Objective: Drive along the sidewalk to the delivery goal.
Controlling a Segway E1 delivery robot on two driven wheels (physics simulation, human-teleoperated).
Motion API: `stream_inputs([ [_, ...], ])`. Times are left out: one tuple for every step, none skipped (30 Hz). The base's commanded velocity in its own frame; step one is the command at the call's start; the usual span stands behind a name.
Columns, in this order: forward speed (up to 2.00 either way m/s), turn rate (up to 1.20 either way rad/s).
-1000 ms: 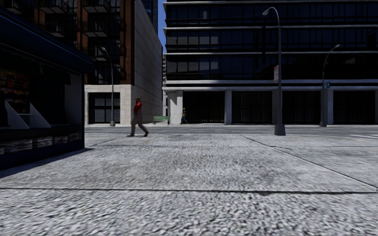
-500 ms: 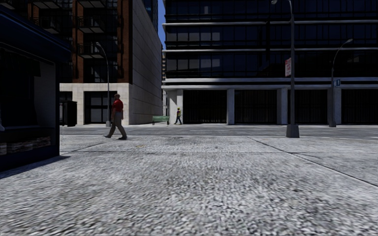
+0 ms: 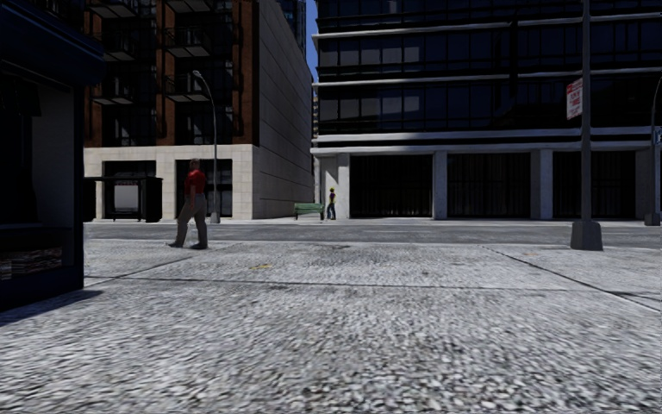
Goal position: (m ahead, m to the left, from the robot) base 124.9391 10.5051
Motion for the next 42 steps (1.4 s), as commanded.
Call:
stream_inputs([
  [2.00, 0.37],
  [2.00, 0.37],
  [2.00, 0.36],
  [2.00, 0.36],
  [2.00, 0.36],
  [2.00, 0.36],
  [2.00, 0.36],
  [2.00, 0.36],
  [2.00, 0.36],
  [2.00, 0.36],
  [2.00, 0.36],
  [2.00, 0.36],
  [2.00, 0.36],
  [2.00, 0.36],
  [2.00, 0.36],
  [2.00, 0.36],
  [2.00, 0.36],
  [2.00, 0.36],
  [2.00, 0.36],
  [2.00, 0.36],
  [2.00, 0.36],
  [2.00, 0.36],
  [2.00, 0.36],
  [2.00, 0.36],
  [2.00, 0.37],
  [2.00, 0.39],
  [2.00, 0.40],
  [2.00, 0.42],
  [2.00, 0.42],
  [2.00, 0.43],
  [2.00, 0.43],
  [2.00, 0.43],
  [2.00, 0.46],
  [2.00, 0.46],
  [2.00, 0.52],
  [1.91, 0.55],
  [1.82, 0.59],
  [1.82, 0.59],
  [1.78, 0.60],
  [1.77, 0.61],
  [1.77, 0.61],
  [1.77, 0.61],
])
